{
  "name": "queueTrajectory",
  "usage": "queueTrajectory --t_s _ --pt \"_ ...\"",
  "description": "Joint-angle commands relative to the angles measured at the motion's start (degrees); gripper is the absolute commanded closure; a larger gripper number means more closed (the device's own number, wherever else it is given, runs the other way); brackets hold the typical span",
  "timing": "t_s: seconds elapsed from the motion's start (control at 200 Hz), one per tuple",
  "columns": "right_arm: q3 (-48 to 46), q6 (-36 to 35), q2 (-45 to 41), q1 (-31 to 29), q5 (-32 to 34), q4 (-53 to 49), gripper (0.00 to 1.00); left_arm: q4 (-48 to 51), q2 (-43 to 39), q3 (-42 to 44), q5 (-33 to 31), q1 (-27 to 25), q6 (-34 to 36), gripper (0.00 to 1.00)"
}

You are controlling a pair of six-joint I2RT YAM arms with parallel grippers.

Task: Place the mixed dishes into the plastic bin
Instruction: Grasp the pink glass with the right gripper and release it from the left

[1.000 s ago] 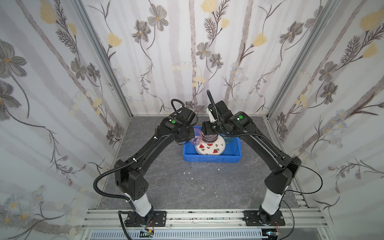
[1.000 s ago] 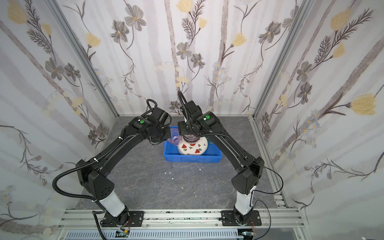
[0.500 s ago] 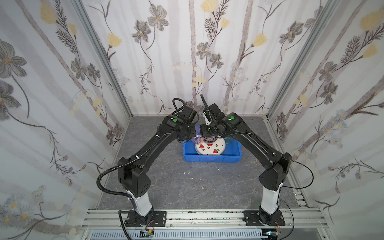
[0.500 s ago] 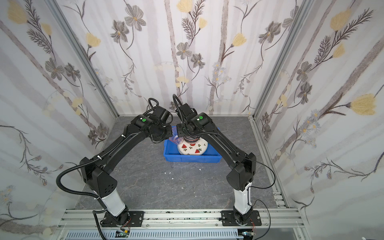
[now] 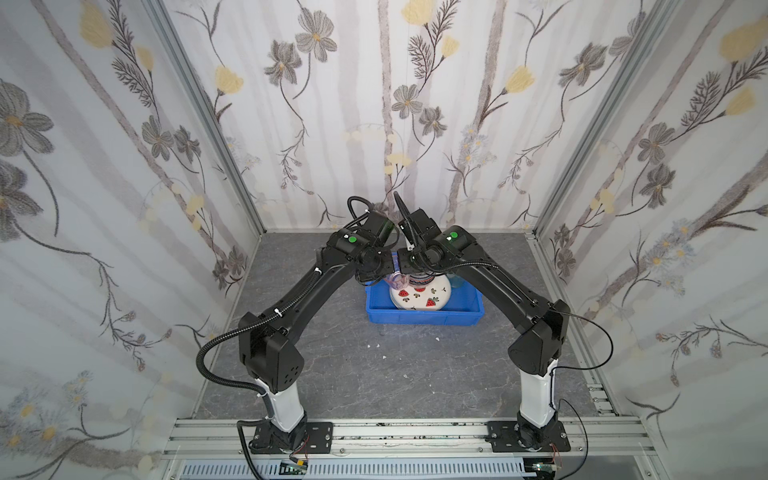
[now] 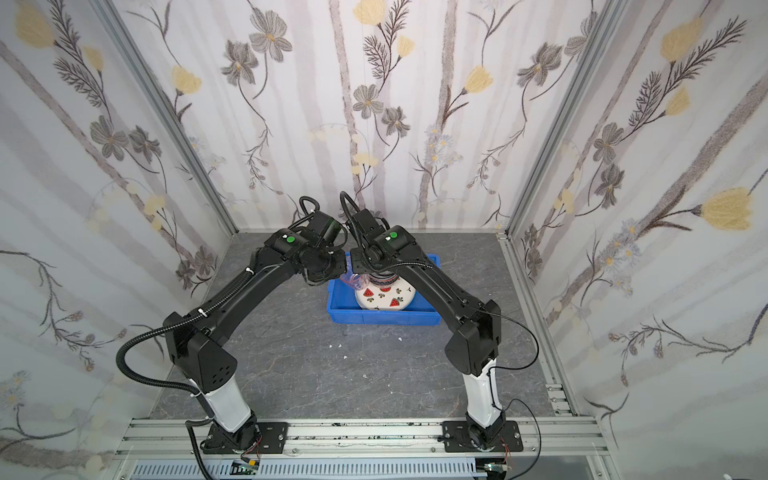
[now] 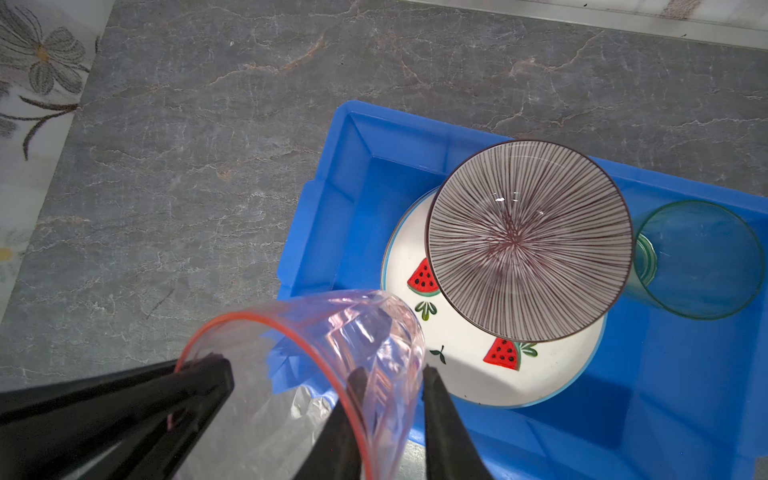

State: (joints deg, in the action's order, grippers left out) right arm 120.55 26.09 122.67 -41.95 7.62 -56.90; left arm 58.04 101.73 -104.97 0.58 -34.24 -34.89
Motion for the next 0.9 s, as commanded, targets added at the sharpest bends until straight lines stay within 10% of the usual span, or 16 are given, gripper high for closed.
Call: queueTrajectory --t_s 0.0,0.21,0.899 --pt "0.56 0.24 0.68 0.0 1.13 0.04 0.83 -0.12 0.04 -0.52 0.2 -0.03 -0.51 1.0" --pt "0.56 0.21 0.44 0.01 1.57 0.13 1.0 -0.19 0.37 -0.81 0.28 -0.03 -0.87 1.0" --pt "-4.16 -0.2 -2.59 0.82 2.23 0.74 1.0 -0.3 -0.24 -2.43 0.85 1.16 -1.49 0.69"
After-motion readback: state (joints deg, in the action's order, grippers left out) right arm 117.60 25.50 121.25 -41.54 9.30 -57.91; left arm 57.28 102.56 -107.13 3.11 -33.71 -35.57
